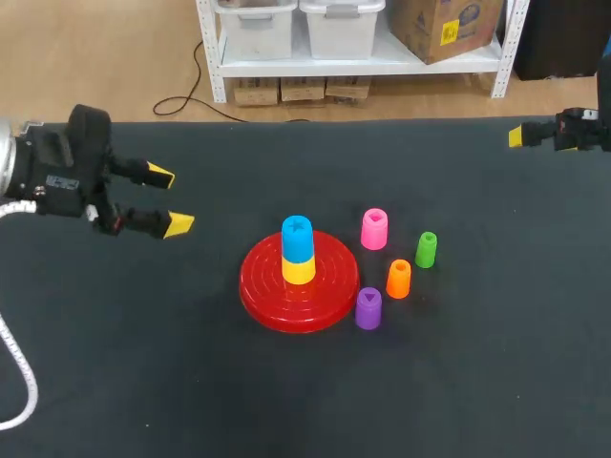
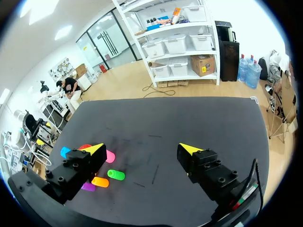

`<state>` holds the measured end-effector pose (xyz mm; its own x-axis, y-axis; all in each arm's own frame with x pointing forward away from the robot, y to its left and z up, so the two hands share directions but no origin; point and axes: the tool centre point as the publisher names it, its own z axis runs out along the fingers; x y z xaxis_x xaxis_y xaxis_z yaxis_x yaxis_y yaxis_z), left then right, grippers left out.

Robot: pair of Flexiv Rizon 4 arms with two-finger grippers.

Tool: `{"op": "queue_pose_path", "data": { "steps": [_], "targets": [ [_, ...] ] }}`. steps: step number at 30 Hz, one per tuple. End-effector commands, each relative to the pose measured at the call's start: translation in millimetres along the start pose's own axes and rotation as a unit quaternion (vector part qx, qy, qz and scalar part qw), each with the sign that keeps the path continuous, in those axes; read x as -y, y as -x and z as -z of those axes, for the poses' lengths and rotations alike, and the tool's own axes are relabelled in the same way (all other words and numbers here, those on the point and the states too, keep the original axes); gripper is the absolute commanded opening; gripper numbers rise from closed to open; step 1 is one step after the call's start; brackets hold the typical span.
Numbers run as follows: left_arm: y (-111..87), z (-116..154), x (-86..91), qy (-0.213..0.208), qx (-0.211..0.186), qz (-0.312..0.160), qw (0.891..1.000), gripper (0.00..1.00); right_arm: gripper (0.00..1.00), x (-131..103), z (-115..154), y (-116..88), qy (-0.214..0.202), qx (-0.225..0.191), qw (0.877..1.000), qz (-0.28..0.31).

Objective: Pick up and stack the cylinders on the red base in this order: pink,purple,orange,green

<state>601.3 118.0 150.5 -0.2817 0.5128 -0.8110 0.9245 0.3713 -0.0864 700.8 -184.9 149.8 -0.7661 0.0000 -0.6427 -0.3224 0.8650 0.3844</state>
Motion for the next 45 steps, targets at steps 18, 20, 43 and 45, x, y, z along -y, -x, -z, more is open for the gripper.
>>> {"op": "queue_pose_path", "data": {
  "steps": [18,20,43,45],
  "targets": [
    [-10.7,4.9,2.3,-0.149,-0.045,-0.053,0.986,1.0,1.0,-0.1,0.2,-0.1,0.0,0.0,1.0,0.0],
    [-10.7,4.9,2.3,-0.149,-0.045,-0.053,0.986,1.0,1.0,-0.1,0.2,-0.1,0.0,0.0,1.0,0.0],
    [-10.7,4.9,2.3,-0.149,-0.045,-0.053,0.986,1.0,1.0,-0.1,0.2,-0.1,0.0,0.0,1.0,0.0],
    [-10.7,4.9,2.3,-0.149,-0.045,-0.053,0.986,1.0,1.0,-0.1,0.2,-0.1,0.0,0.0,1.0,0.0]
  ]
}}
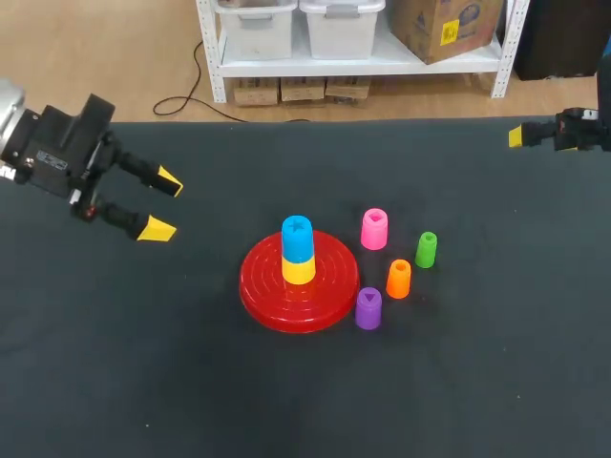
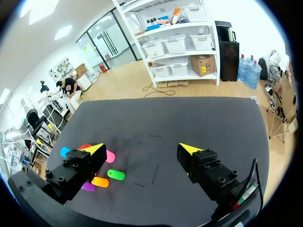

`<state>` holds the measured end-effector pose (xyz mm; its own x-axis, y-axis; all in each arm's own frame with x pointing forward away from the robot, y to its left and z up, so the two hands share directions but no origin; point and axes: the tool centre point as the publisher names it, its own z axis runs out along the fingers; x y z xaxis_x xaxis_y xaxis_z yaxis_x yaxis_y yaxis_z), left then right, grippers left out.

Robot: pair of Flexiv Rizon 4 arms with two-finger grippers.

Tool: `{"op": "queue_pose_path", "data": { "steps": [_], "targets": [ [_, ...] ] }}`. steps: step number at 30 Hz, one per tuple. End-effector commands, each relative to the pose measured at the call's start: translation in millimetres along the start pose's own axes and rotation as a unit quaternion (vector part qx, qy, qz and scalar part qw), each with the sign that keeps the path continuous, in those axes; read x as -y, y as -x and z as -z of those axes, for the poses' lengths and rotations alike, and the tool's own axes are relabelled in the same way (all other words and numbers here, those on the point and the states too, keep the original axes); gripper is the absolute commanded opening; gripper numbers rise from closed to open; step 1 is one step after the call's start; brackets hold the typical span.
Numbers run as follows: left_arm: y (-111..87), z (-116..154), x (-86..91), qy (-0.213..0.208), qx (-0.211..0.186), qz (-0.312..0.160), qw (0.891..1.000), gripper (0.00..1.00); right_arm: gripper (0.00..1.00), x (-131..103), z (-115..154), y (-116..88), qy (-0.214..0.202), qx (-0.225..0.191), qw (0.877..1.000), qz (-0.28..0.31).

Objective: Pick up and stack the cylinders on the red base in this order: pink,purple,orange,green

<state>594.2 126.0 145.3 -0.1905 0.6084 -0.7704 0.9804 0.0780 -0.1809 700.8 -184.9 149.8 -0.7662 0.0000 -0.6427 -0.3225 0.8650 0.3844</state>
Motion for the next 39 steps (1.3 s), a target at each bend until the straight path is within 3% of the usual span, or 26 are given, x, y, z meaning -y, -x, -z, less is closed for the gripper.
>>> {"op": "queue_pose_path", "data": {
  "steps": [1,8,12,20,26,32,39],
  "targets": [
    [-0.4,0,-0.8,-0.001,0.0,-0.001,1.0,1.0,1.0,0,0,0,0.0,0.0,1.0,0.0],
    [-0.4,0,-0.8,-0.001,0.0,-0.001,1.0,1.0,1.0,-41,-28,31,-0.058,-0.034,0.997,0.041],
    [-0.4,0,-0.8,-0.001,0.0,-0.001,1.0,1.0,1.0,-71,-54,32,-0.073,-0.087,0.99,0.084],
    [-0.4,0,-0.8,-0.001,0.0,-0.001,1.0,1.0,1.0,-116,-96,1,-0.1,-0.191,0.961,0.171],
    [-0.4,0,-0.8,-0.001,0.0,-0.001,1.0,1.0,1.0,-130,-111,-29,-0.132,-0.249,0.935,0.218],
    [-0.4,0,-0.8,-0.001,0.0,-0.001,1.0,1.0,1.0,-131,-123,-45,-0.139,-0.282,0.922,0.227],
    [-0.4,0,-0.8,-0.001,0.0,-0.001,1.0,1.0,1.0,-131,-133,-58,-0.137,-0.303,0.917,0.22]
  ]
}}
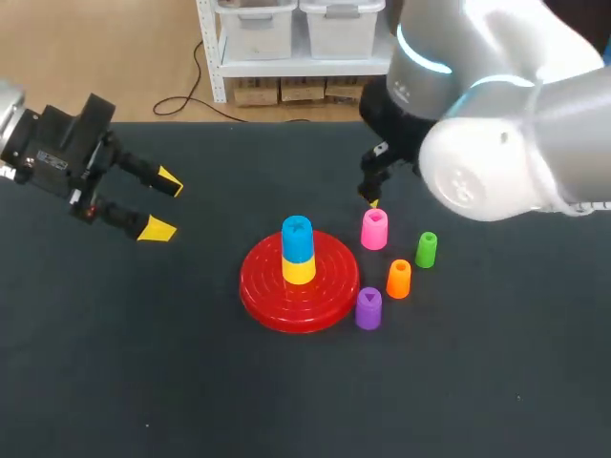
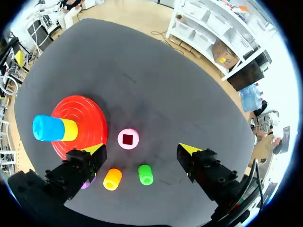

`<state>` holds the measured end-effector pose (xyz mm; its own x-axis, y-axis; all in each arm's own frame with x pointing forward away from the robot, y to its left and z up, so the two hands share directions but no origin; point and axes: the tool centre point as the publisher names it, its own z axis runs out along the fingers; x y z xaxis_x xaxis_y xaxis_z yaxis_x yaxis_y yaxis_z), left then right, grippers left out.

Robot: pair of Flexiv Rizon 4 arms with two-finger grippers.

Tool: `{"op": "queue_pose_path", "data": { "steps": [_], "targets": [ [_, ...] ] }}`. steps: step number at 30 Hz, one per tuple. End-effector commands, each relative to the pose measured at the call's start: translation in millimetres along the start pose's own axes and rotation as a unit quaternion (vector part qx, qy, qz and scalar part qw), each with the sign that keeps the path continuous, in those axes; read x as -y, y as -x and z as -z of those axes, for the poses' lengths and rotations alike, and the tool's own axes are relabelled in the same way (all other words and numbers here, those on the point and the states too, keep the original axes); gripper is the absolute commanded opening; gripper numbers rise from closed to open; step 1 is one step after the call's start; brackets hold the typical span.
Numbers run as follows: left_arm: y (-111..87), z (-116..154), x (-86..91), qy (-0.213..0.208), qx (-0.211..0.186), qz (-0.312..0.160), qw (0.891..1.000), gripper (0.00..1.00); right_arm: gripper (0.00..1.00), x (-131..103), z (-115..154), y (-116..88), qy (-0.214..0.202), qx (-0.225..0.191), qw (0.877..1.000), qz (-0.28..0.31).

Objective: Pick up and stack the cylinders on the red base in this order: pink,purple,orange,green

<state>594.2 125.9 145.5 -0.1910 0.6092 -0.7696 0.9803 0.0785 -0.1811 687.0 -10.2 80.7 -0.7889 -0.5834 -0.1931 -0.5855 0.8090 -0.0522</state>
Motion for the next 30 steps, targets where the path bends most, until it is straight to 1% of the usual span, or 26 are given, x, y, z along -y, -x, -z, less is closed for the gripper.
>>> {"op": "queue_pose_path", "data": {
  "steps": [1,7,9,16,22,29,30],
  "targets": [
    [-0.7,0,-0.9,-0.001,0.001,-0.001,1.0,1.0,1.0,-6,-8,2,0.005,-0.012,1.0,-0.002],
    [-0.7,0,-0.9,-0.001,0.001,-0.001,1.0,1.0,1.0,-14,-16,-3,0.034,-0.028,0.999,-0.012],
    [-0.7,0,-0.9,-0.001,0.001,-0.001,1.0,1.0,1.0,-17,-19,-5,0.037,-0.032,0.999,-0.011],
    [-0.7,0,-0.9,-0.001,0.001,-0.001,1.0,1.0,1.0,-21,-26,-9,0.024,-0.047,0.999,0.004],
    [-0.7,0,-0.9,-0.001,0.001,-0.001,1.0,1.0,1.0,-24,-35,-9,0.026,-0.058,0.998,0.011],
    [-0.7,0,-0.9,-0.001,0.001,-0.001,1.0,1.0,1.0,-20,-44,-10,0.022,-0.072,0.997,0.008],
    [-0.7,0,-0.9,-0.001,0.001,-0.001,1.0,1.0,0.97,-20,-44,-10,0.023,-0.073,0.997,0.007]
  ]
}}
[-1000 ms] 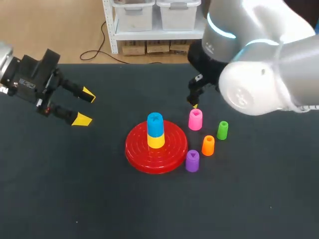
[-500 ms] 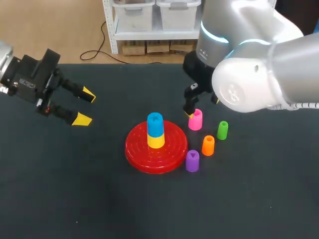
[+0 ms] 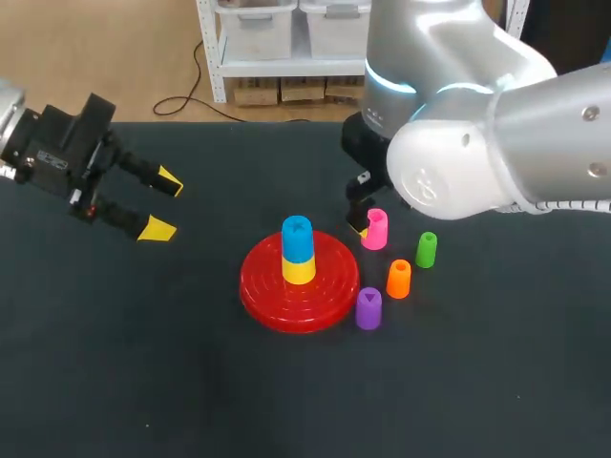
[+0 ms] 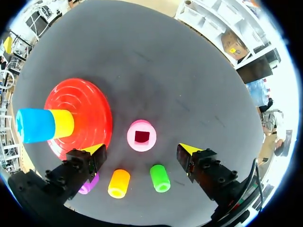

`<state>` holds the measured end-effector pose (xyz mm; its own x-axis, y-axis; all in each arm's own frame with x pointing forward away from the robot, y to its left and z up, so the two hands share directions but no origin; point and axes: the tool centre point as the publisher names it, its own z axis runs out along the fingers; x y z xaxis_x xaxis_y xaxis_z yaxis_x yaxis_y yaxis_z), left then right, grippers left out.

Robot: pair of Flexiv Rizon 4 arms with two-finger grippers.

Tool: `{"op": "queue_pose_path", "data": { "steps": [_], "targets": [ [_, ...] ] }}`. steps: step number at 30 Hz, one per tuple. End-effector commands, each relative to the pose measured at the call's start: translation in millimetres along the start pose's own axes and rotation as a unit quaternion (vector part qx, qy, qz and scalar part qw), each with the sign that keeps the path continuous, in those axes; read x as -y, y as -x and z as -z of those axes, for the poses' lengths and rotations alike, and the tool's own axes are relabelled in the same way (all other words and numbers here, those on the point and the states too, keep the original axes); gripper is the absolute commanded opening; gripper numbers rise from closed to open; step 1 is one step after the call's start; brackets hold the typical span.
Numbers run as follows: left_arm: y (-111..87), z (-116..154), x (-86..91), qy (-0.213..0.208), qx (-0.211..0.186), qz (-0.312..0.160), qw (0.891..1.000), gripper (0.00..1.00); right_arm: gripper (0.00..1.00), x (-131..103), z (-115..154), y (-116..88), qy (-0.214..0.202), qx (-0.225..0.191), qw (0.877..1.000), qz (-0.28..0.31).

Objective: Pick up and stack the cylinders on the red base in this order: pink,purple,orange,green

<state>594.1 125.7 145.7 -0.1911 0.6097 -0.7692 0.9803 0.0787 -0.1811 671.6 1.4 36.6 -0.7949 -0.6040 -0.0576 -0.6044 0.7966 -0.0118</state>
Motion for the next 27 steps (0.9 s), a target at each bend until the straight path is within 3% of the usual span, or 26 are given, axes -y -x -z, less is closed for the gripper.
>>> {"op": "queue_pose_path", "data": {
  "steps": [1,3,8,10,27],
  "targets": [
    [-0.9,0.1,-1.0,-0.001,0.001,-0.001,1.0,1.0,0.91,1.1,-2.1,4.7,0.002,-0.004,1.0,-0.002],
    [-0.9,0.1,-1.0,-0.001,0.001,-0.001,1.0,1.0,0.85,1.2,-2.0,4.9,0.003,-0.005,1.0,-0.003],
    [-0.9,0.1,-1.0,-0.001,0.001,-0.001,1.0,1.0,0.55,1.5,-1.8,6.9,0.007,-0.006,1.0,-0.004],
    [-0.9,0.1,-1.0,-0.001,0.001,-0.001,1.0,1.0,0.5,1.5,-1.6,7.5,0.01,-0.007,1.0,-0.003],
    [-0.9,0.1,-1.0,-0.001,0.001,-0.001,1.0,1.0,0.49,-4.3,-6.0,9.2,0.005,-0.015,1.0,0.012]
  ]
}}
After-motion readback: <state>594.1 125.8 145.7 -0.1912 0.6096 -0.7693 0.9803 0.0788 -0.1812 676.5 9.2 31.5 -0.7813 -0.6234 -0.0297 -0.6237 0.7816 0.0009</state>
